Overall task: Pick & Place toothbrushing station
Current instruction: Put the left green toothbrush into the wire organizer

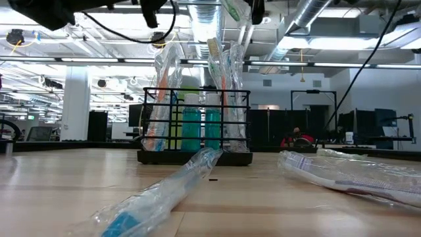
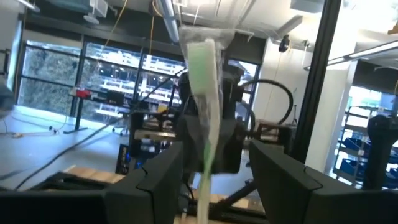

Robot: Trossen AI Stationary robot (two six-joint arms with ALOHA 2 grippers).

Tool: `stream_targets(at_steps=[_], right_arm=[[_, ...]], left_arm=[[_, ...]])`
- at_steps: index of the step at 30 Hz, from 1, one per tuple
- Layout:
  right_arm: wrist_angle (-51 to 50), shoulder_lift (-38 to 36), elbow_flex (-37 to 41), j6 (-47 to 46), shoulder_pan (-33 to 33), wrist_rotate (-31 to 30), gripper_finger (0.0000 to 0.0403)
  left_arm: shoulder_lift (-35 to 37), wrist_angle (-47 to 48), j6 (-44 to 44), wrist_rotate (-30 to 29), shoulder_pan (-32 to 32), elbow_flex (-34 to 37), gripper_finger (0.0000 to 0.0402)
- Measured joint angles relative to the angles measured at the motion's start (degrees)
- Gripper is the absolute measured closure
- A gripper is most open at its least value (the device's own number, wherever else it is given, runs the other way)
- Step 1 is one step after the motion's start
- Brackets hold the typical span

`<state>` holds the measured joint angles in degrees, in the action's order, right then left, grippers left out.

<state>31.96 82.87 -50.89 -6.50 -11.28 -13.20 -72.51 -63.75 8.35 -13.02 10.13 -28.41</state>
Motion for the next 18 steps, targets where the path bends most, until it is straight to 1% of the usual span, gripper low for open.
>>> stream_targets(at_steps=[4, 9, 13, 18], right_arm=[[0.22, -0.02, -0.11, 0.40, -0.22, 0.00, 0.0403], [0.22, -0.02, -0.11, 0.50, -0.34, -0.03, 0.0403], [0.18, -0.02, -0.11, 0.50, -0.34, -0.13, 0.0403], [-0.15, -0.04, -0.11, 0.50, -0.27, -0.13, 0.0403]], left_arm=[[-1.46, -0.19, -2.04, -0.01, 0.00, -2.13, 0.0223], [-2.50, -0.44, -2.16, 0.08, -1.33, -3.87, 0.0223], [-5.00, -0.45, -0.57, 3.12, -2.55, -5.35, 0.0223], [-8.14, -0.51, -0.52, 3.85, -3.36, -7.85, 0.0223]])
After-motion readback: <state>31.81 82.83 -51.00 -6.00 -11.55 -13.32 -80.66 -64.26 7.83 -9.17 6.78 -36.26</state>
